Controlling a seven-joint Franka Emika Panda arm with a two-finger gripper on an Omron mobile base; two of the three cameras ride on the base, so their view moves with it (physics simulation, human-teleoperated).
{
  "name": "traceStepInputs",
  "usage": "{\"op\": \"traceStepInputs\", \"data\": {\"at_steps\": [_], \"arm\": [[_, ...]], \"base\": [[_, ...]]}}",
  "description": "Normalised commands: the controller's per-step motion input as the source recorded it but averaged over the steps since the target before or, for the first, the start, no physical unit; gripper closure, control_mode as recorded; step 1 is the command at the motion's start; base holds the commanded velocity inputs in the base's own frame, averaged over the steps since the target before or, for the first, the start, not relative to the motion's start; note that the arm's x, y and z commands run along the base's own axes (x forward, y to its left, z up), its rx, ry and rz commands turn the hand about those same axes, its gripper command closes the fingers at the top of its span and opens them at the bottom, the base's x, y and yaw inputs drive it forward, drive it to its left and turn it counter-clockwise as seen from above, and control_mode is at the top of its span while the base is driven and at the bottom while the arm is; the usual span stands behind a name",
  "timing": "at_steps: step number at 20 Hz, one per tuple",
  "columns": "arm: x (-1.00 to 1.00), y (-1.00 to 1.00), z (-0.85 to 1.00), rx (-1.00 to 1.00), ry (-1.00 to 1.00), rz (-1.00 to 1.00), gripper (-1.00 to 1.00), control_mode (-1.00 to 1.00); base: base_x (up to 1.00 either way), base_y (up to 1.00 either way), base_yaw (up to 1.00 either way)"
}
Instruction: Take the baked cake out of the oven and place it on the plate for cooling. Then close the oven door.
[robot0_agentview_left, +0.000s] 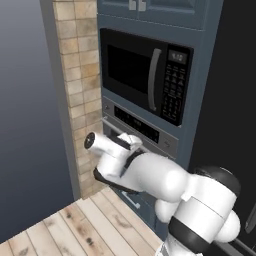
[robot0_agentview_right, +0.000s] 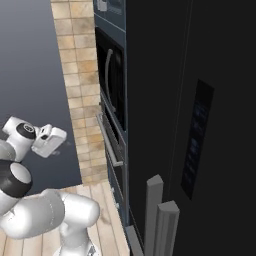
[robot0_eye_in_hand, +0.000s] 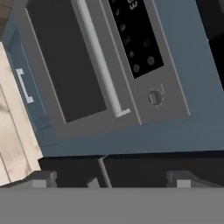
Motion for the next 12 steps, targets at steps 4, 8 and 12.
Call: {"op": "traceStepInputs", "data": {"at_steps": [4,8,12], "arm": [[0.39,-0.52,-0.23,0.00,-0.04,0.07,-1.00,-1.00],[0.28,-0.62,-0.32,-0.01,-0.07,0.10,-1.00,-1.00],[0.24,-0.36,-0.21,-0.01,-0.07,0.08,-1.00,-1.00]], "base": [[0.00,0.00,0.00],[0.00,0.00,0.00],[0.00,0.00,0.00]]}}
